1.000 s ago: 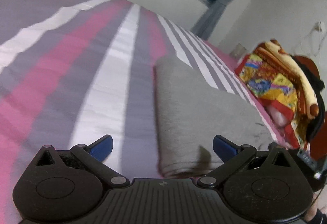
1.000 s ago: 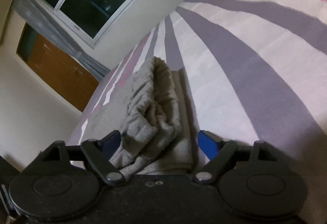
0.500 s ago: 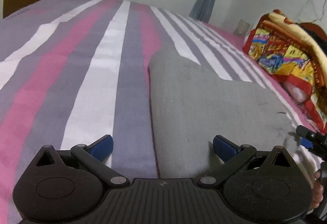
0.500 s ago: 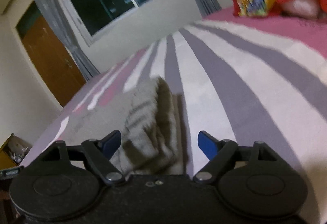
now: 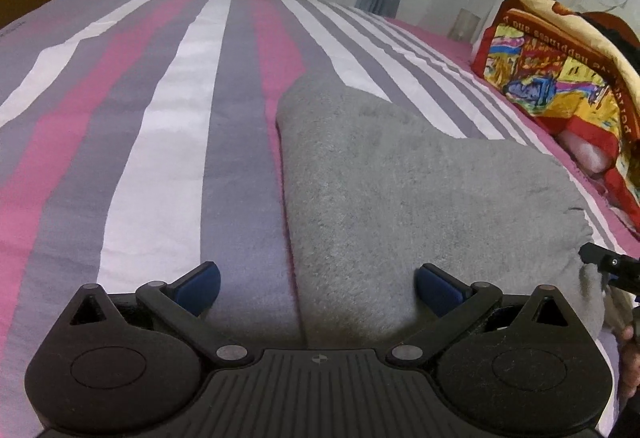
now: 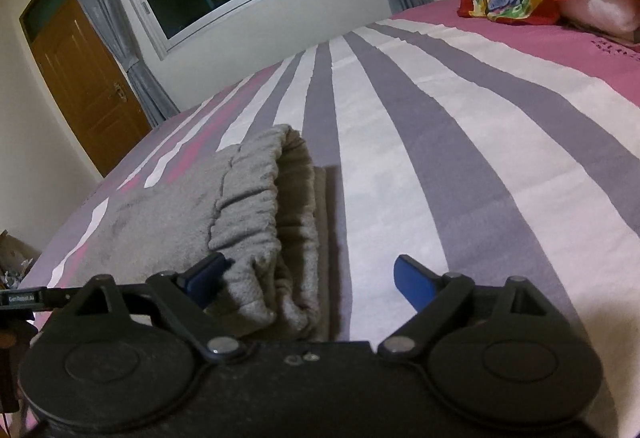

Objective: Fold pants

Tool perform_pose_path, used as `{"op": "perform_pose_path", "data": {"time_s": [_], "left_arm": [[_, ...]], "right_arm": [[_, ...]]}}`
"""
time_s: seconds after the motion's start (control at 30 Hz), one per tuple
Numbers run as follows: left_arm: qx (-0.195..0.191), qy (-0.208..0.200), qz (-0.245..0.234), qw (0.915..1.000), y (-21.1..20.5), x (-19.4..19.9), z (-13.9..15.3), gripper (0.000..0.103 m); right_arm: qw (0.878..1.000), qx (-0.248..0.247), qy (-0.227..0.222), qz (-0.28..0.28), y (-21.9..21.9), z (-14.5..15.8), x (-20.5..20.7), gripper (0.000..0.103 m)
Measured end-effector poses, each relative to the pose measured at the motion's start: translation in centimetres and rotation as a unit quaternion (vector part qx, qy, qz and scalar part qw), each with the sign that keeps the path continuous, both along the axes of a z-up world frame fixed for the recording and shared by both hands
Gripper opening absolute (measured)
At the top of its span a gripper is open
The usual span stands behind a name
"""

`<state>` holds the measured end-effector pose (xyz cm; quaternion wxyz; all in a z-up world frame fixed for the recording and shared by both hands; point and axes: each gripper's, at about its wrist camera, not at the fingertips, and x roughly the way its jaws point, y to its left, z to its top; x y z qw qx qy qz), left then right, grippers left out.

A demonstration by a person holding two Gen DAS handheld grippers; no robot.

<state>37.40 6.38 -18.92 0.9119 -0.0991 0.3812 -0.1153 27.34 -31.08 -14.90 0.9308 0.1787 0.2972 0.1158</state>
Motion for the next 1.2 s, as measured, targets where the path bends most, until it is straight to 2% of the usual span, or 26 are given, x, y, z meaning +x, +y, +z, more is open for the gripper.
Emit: {"op": "perform_pose_path", "data": {"time_s": [0.23,0.43,0.7,0.77,0.93,1.03,1.2], "left_arm": [[-0.006,-0.009,-0.008,0.9999,0.2,0.1,-0.3,0.103],[-0.005,-0.001,-0.021,0.9998,0.4,0.7,0.0,0.103],[0.029,0.014,-0.046,0.9984,0.1,5.4,1.4,0.103],[0.038,0.016,-0.049,0.9979,-0.1,7.2,1.5,0.103],[0.023,0.044,-0.038,0.9981,-0.3,10.8,0.5,0.103],[0.018,0.037,-0.039,0.9984,-0.3,10.6,-0.2,0.103],[0.011,0.038,-0.034,0.9986,0.3,9.6,-0.1,0.103]], "right_arm": [[1.000,-0.003,-0.002,-0.003,-0.1,-0.1,0.1,0.091],[1.000,0.022,0.001,-0.008,-0.8,0.0,0.3,0.092],[0.998,-0.049,-0.026,-0.002,-0.2,2.6,3.6,0.090],[0.998,-0.068,-0.013,0.007,0.0,3.3,5.5,0.090],[0.993,-0.119,0.012,0.017,1.3,3.6,10.2,0.091],[0.993,-0.117,0.031,0.018,1.3,2.4,11.3,0.095],[0.997,-0.068,0.040,0.017,-0.5,0.9,10.3,0.096]]}}
